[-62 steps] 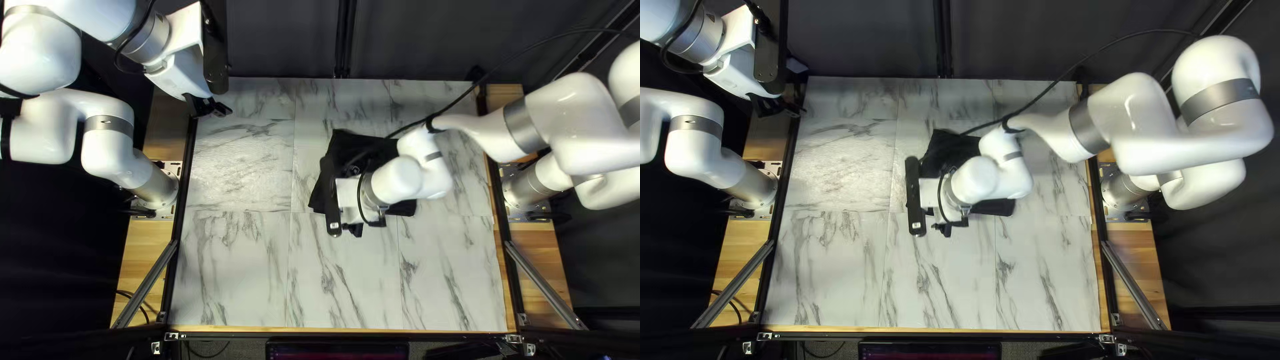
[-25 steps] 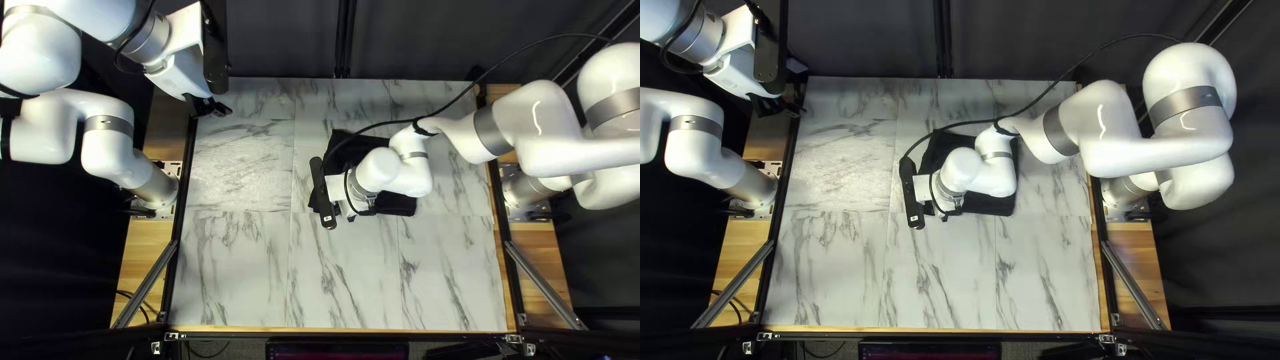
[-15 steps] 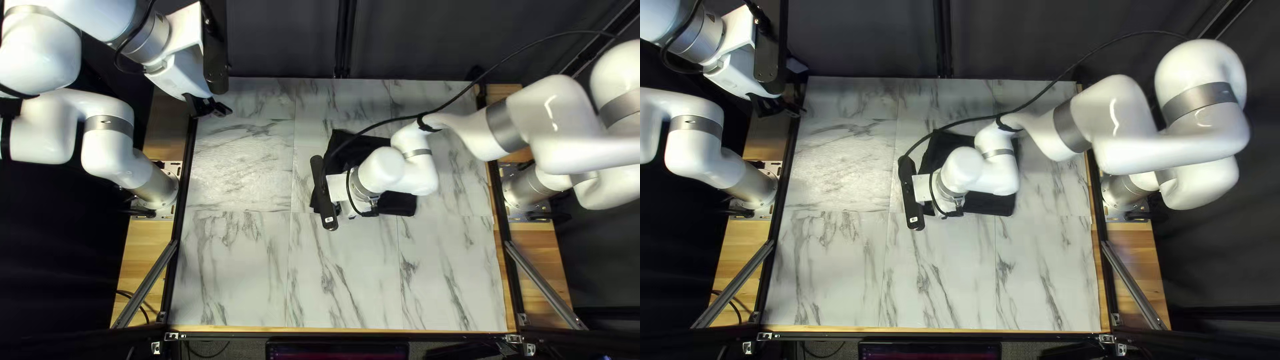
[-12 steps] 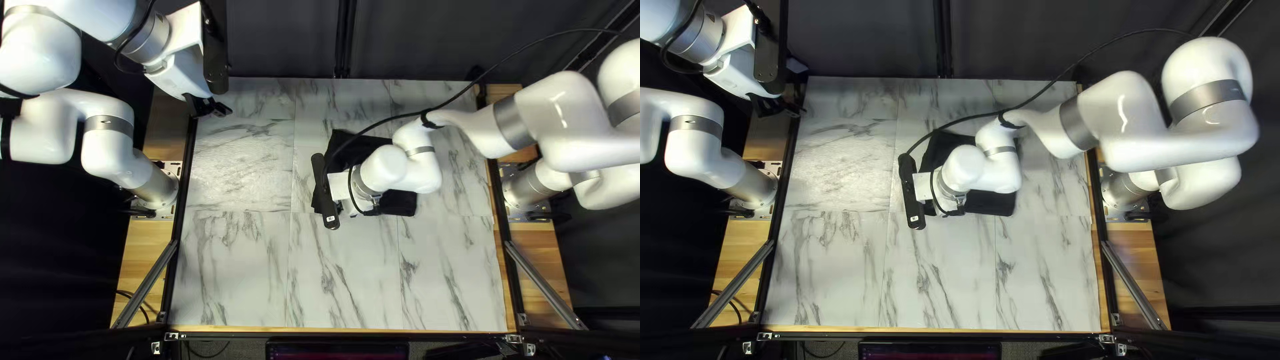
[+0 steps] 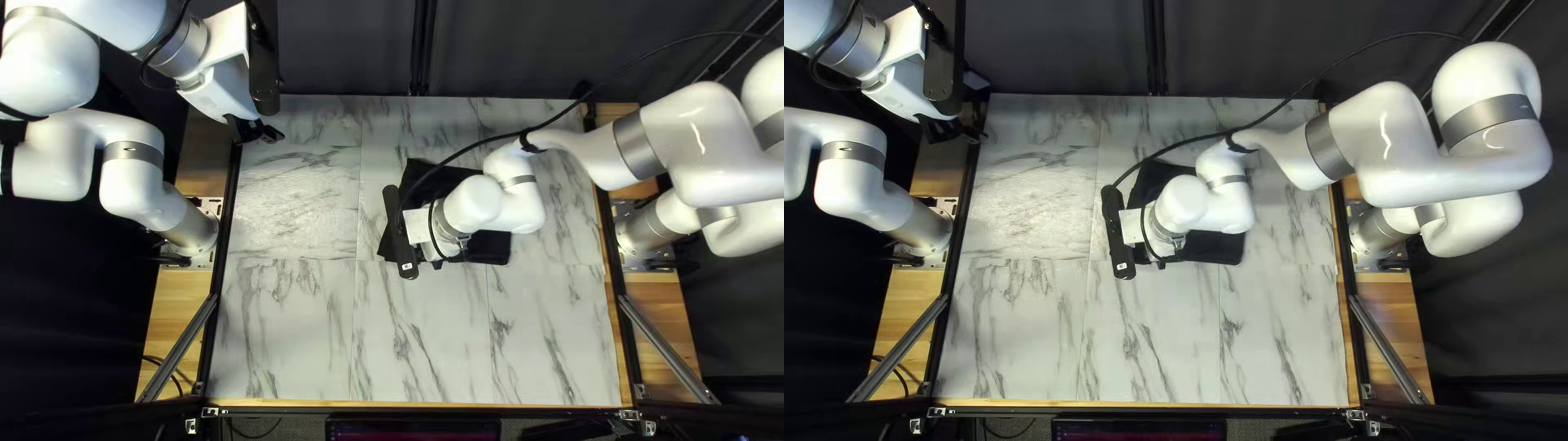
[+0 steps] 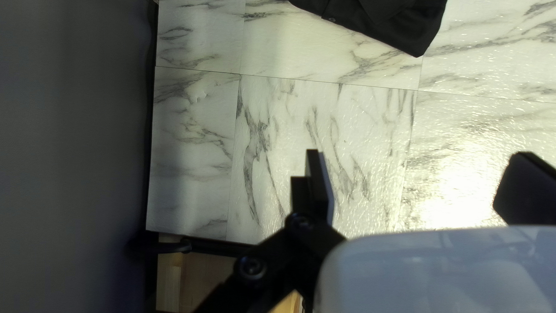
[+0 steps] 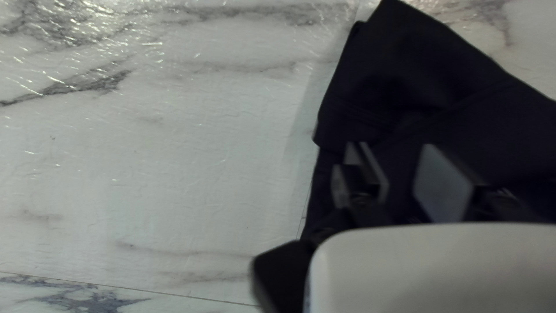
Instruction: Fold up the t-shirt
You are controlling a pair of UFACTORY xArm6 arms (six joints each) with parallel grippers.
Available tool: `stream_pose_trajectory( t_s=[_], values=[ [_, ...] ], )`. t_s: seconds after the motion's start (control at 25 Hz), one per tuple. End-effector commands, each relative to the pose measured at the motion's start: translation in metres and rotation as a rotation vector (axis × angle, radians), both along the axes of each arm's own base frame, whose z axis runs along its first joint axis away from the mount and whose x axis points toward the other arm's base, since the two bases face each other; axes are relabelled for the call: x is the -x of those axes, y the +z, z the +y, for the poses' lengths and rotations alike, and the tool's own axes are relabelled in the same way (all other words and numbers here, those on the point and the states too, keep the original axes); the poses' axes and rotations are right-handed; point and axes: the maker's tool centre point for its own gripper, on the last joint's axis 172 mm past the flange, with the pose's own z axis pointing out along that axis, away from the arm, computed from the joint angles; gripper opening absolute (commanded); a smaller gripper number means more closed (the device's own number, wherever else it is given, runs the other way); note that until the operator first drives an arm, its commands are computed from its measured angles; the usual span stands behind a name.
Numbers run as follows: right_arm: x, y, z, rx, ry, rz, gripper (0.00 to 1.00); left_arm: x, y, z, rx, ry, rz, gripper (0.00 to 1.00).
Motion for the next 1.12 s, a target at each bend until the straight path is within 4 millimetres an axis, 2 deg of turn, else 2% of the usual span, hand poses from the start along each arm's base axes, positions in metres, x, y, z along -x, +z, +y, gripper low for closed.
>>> stream_pose_trajectory(
  t_s=[0.04, 0.28, 0.48, 0.6, 0.68, 0.76, 0.8, 0.84, 0.92, 1.12],
  values=[
    [-0.001, -0.002, 0.000, -0.005, 0.000, 0.000, 1.00, 0.000, 0.000, 0.000, 0.000, 0.000, 0.000, 1.00],
    [-0.015, -0.016, 0.011, -0.016, 0.004, -0.004, 1.00, 0.000, 0.000, 0.000, 0.000, 0.000, 0.000, 1.00],
    [-0.019, -0.025, 0.026, -0.027, -0.002, -0.012, 0.88, 0.000, 0.000, 0.000, 0.000, 0.000, 0.000, 1.00],
    [-0.017, -0.032, 0.028, -0.024, -0.013, -0.005, 0.85, 0.000, 0.000, 0.000, 0.000, 0.000, 0.000, 1.00],
    [-0.013, -0.035, 0.024, -0.018, -0.026, 0.003, 0.72, 0.000, 0.000, 0.000, 0.000, 0.000, 0.000, 1.00],
    [-0.011, -0.035, 0.022, -0.014, -0.035, 0.007, 0.41, 0.000, 0.000, 0.000, 0.000, 0.000, 0.000, 1.00],
    [-0.011, -0.037, 0.020, -0.013, -0.041, 0.010, 0.17, 0.000, 0.000, 0.000, 0.000, 0.000, 0.000, 1.00],
    [-0.011, -0.038, 0.019, -0.013, -0.043, 0.012, 0.05, 0.000, 0.000, 0.000, 0.000, 0.000, 0.000, 1.00],
    [-0.013, -0.041, 0.017, -0.014, -0.046, 0.017, 0.00, 0.000, 0.000, 0.000, 0.000, 0.000, 0.000, 1.00],
    [-0.014, -0.042, 0.014, -0.014, -0.047, 0.019, 0.00, 0.000, 0.000, 0.000, 0.000, 0.000, 0.000, 1.00]
  ],
)
